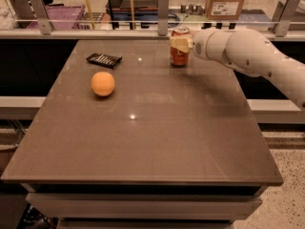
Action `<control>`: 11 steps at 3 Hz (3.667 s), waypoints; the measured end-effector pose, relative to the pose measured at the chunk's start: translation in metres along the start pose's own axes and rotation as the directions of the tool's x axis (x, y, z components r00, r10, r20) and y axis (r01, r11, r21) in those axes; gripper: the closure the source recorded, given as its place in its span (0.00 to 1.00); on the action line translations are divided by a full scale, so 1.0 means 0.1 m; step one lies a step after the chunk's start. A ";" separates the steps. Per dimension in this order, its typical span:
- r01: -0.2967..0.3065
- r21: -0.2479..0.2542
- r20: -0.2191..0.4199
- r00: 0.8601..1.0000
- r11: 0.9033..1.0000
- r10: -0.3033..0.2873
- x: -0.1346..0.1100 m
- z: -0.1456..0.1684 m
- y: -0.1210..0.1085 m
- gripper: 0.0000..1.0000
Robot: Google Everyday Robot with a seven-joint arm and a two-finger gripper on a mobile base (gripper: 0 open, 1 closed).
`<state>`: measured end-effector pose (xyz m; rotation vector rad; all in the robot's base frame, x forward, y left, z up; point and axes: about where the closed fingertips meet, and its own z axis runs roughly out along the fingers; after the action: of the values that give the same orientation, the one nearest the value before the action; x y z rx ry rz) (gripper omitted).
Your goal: Knock coke can over
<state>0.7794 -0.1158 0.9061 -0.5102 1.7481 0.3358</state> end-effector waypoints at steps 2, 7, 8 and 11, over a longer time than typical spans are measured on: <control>0.039 0.023 -0.063 0.997 0.999 -0.038 -0.08 -0.19 -0.03 1.00; 0.279 0.022 -0.417 0.876 0.960 -0.245 -0.19 -0.52 -0.29 1.00; 0.323 0.002 -0.482 0.830 0.947 -0.282 -0.13 -0.53 -0.26 1.00; 0.418 -0.068 -0.622 0.692 0.906 -0.366 0.07 -0.48 -0.17 1.00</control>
Offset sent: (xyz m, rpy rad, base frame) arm -0.0213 -0.0219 0.0207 -0.1153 0.0476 -0.0326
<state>0.7459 -0.1548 0.9116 -1.0064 2.2085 -0.2523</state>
